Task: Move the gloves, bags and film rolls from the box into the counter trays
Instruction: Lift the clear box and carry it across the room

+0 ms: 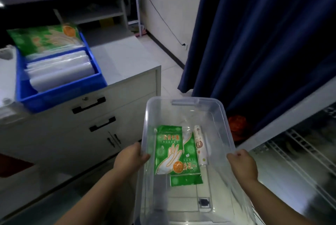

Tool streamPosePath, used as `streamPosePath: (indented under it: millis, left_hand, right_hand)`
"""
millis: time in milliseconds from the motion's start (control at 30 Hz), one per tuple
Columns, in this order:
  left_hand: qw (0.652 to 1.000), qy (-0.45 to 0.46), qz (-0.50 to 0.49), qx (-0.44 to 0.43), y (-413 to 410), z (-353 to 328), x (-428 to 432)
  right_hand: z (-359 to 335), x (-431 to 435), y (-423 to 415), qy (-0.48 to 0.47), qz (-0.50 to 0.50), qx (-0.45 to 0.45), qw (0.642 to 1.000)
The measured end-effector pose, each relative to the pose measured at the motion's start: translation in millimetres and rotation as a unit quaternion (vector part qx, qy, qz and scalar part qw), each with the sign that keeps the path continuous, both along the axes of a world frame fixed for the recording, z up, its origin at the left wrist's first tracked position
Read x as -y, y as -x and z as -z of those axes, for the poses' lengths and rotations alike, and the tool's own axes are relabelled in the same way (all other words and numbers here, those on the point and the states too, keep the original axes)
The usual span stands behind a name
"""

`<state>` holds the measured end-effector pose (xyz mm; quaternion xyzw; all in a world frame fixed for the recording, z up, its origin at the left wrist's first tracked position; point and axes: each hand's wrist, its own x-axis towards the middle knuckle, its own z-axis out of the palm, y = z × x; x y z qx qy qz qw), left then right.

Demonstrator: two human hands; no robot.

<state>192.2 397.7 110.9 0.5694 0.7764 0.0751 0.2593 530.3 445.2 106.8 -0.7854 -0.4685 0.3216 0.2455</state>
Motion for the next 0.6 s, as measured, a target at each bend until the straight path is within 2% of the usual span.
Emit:
streamPosePath:
  millis: [267,433,600]
  left_hand:
    - [0.997,-0.074,0.035,0.017,-18.7,-10.6,-166.3]
    - [0.994,-0.086,0.061,0.036,-10.7,-35.1,-280.8]
    - [0.986,-0.142,0.081,0.041,2.7,-63.1,-380.9]
  right_hand:
    - [-18.9,-116.8,-19.9,-0.049,0.072,0.03,0.996]
    - [-39.1,-204.9,-10.9,-0.068,0.111,0.023,0.991]
    - [-61.2,-289.8,2.7,-0.077,0.128,0.022,0.988]
